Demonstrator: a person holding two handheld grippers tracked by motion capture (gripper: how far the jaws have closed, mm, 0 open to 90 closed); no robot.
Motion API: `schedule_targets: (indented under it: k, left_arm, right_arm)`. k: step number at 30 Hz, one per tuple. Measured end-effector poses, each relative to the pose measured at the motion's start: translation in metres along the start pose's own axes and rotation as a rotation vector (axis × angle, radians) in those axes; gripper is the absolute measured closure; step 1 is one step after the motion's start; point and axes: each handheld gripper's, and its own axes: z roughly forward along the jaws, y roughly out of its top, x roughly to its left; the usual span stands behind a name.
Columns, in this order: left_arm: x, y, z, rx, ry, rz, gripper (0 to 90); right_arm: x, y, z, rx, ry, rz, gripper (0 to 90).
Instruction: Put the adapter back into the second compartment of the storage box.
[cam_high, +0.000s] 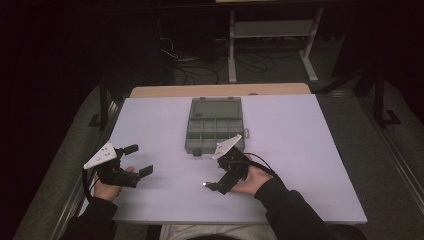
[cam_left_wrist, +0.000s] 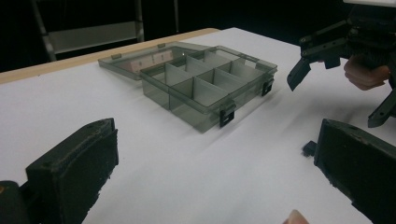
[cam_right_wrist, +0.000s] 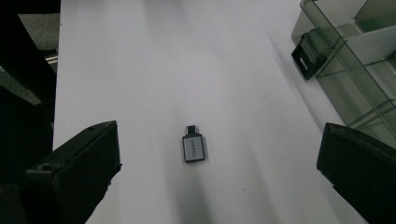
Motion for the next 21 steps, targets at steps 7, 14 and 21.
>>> schedule_targets:
  k: [7,14,21]
  left_arm:
    - [0.000,0.000,0.000,0.001,-0.002,0.001,0.0]
    - [-0.001,0.000,0.001,0.000,-0.007,0.003,0.0]
    - [-0.001,0.000,0.001,0.001,-0.010,0.005,0.0]
  right_arm:
    - [0.000,0.000,0.008,0.024,0.008,-0.005,0.0]
    - [0.001,0.000,0.016,0.045,0.018,-0.020,0.0]
    - [0.002,0.002,0.025,0.080,0.041,-0.018,2.9]
